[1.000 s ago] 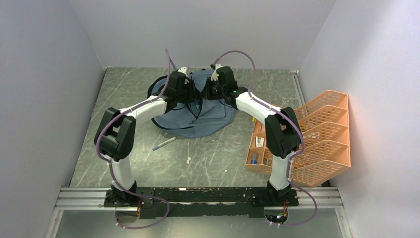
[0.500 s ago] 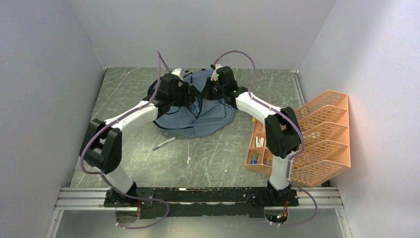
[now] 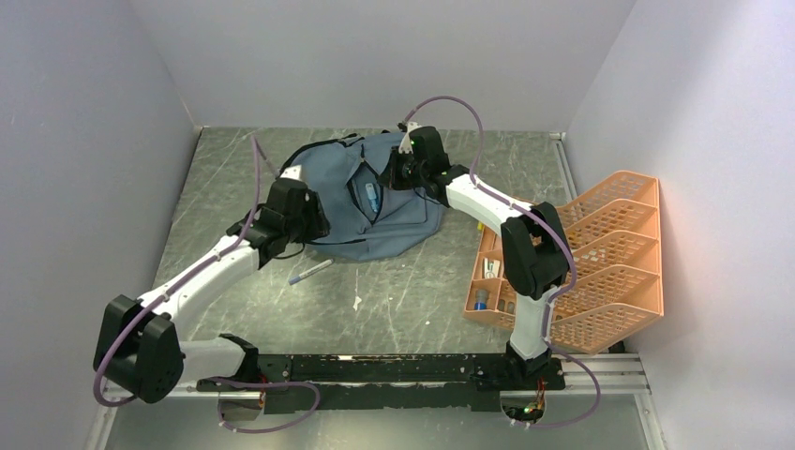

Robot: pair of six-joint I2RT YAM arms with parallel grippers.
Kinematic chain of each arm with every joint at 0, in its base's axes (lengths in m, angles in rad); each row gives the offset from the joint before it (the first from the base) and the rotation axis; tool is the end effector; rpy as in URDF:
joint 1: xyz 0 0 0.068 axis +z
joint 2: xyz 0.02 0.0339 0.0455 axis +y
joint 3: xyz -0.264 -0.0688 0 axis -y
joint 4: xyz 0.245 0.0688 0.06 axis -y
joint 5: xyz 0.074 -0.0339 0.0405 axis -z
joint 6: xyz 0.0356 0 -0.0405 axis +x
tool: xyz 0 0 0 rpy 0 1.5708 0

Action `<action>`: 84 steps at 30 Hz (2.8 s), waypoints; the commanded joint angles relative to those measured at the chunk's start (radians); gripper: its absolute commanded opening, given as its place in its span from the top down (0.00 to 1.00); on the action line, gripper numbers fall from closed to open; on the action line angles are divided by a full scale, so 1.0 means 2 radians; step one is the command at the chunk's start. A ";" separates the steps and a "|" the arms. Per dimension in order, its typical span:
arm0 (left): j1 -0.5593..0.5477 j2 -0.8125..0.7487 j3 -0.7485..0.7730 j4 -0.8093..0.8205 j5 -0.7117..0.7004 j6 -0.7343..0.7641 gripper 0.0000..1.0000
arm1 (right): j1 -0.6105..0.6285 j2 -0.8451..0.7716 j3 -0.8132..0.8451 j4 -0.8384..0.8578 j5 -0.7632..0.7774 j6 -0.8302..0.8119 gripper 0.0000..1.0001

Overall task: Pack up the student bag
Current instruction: Pick up the stationery from the center of the board.

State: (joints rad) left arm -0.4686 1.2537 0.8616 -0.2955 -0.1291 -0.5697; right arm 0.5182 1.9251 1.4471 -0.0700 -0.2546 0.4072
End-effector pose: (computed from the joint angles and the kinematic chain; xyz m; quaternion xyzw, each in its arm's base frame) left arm 0.2443 -0.1185 0.2568 -0.0731 0.8996 -0.1610 0.3992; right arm 0.3859 0.2303 0.2452 -0.1100 0.8602 0.3158 0.3850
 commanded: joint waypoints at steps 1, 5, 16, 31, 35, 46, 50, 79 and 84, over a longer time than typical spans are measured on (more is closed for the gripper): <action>0.007 -0.021 -0.024 -0.092 -0.074 -0.096 0.42 | 0.000 -0.014 -0.007 -0.014 -0.008 -0.003 1.00; 0.007 -0.025 -0.037 -0.129 -0.082 -0.169 0.38 | 0.000 -0.012 -0.008 -0.011 -0.011 0.000 1.00; 0.007 0.058 -0.026 -0.156 -0.076 -0.236 0.38 | 0.000 -0.010 -0.005 -0.016 -0.012 0.003 1.00; 0.009 0.121 -0.023 -0.150 -0.084 -0.234 0.39 | 0.000 -0.013 -0.009 -0.016 -0.014 0.003 1.00; 0.014 0.134 -0.017 -0.151 -0.092 -0.224 0.39 | 0.000 -0.013 -0.009 -0.018 -0.014 0.001 1.00; 0.051 0.128 -0.009 -0.141 -0.079 -0.162 0.42 | 0.000 -0.014 -0.010 -0.020 -0.013 0.000 1.00; 0.051 0.112 -0.001 -0.133 -0.073 -0.124 0.43 | 0.000 -0.013 -0.007 -0.022 -0.014 0.000 1.00; 0.056 0.208 0.034 -0.154 -0.093 -0.164 0.41 | -0.001 -0.015 -0.003 -0.036 -0.004 -0.016 1.00; 0.056 0.209 0.022 -0.144 -0.091 -0.130 0.47 | -0.001 -0.014 -0.006 -0.033 -0.005 -0.013 1.00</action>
State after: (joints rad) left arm -0.3660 1.6405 0.9249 -0.6056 -0.3000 -0.8734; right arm 0.5182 1.9251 1.4452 -0.0803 -0.2588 0.3943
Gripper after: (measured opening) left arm 0.540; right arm 0.016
